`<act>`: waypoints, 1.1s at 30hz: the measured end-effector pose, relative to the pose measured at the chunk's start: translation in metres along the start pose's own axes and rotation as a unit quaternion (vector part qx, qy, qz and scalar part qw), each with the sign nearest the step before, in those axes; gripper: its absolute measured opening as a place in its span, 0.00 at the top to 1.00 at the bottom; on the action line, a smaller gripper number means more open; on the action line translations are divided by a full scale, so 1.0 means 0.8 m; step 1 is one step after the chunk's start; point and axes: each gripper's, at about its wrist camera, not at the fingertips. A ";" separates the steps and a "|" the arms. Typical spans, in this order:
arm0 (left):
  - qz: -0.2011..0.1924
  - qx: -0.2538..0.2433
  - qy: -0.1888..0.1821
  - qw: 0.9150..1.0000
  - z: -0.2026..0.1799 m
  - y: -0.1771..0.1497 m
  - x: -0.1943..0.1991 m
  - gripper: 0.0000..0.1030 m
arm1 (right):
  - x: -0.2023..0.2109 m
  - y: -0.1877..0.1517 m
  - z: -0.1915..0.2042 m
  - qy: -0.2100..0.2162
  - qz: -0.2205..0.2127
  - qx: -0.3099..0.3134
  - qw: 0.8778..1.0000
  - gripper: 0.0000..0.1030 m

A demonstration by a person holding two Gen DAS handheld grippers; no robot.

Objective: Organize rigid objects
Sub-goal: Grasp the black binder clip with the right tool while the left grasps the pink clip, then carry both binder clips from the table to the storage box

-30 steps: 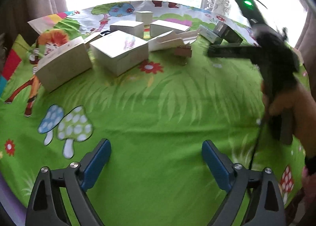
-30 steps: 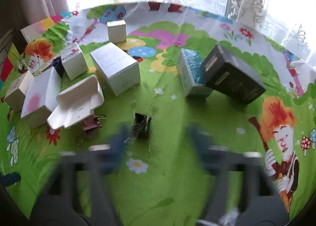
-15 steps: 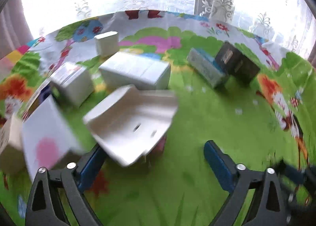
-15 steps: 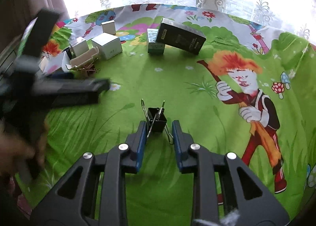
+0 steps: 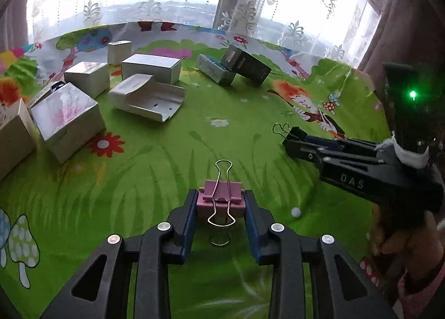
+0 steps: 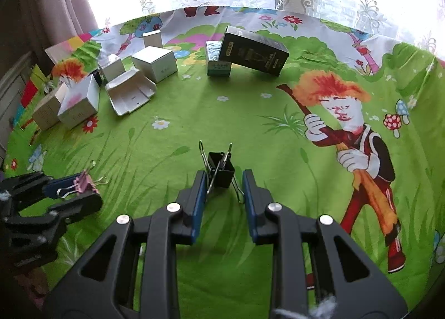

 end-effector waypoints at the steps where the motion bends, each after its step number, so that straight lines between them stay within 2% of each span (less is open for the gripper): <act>1: -0.001 0.000 0.002 1.000 -0.001 0.002 -0.003 0.68 | -0.001 0.001 0.002 -0.005 0.001 0.005 1.000 0.70; 9: -0.005 -0.016 0.025 1.000 -0.005 -0.005 0.002 0.68 | -0.001 0.001 0.004 -0.016 0.004 0.015 1.000 0.70; 11: -0.008 -0.032 0.050 0.998 -0.014 -0.007 0.001 0.68 | 0.002 0.000 0.003 -0.026 0.002 0.013 1.000 0.71; 12: -0.013 -0.037 0.067 0.997 -0.018 -0.009 0.002 0.68 | 0.011 -0.002 0.000 -0.030 -0.015 0.005 0.999 0.71; 14: -0.032 -0.025 0.069 0.997 -0.022 -0.013 0.014 0.68 | 0.045 -0.009 -0.003 -0.048 -0.080 -0.010 0.996 0.71; 17: -0.107 -0.028 0.081 0.991 -0.041 -0.016 0.058 0.68 | 0.099 -0.036 0.000 -0.075 -0.175 -0.043 0.981 0.71; 18: -0.149 -0.043 0.087 0.984 -0.055 -0.014 0.083 0.68 | 0.113 -0.043 0.003 -0.089 -0.194 -0.047 0.976 0.71; 20: -0.214 -0.064 0.085 0.971 -0.077 -0.008 0.126 0.68 | 0.159 -0.057 0.010 -0.121 -0.252 -0.052 0.959 0.71; 22: -0.255 -0.073 0.073 0.961 -0.094 -0.003 0.159 0.68 | 0.198 -0.059 0.012 -0.146 -0.292 -0.052 0.944 0.71; 24: -0.279 -0.081 0.060 0.955 -0.111 0.002 0.185 0.68 | 0.232 -0.054 0.012 -0.159 -0.323 -0.054 0.931 0.71; 27: -0.291 -0.084 0.045 0.952 -0.123 0.002 0.205 0.68 | 0.268 -0.050 0.012 -0.164 -0.353 -0.061 0.919 0.71; 31: -0.312 -0.099 0.046 0.944 -0.136 -0.005 0.221 0.68 | 0.296 -0.056 0.020 -0.170 -0.373 -0.059 0.910 0.71; 33: -0.316 -0.101 0.041 0.942 -0.141 -0.008 0.229 0.68 | 0.302 -0.058 0.025 -0.169 -0.378 -0.054 0.909 0.71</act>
Point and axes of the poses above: each gripper's, at about its wrist camera, not at the fingertips, and x roughly against the way its jaws point, z to its left, y to its top, and after that the axes turned 11 degrees about x, right-handed
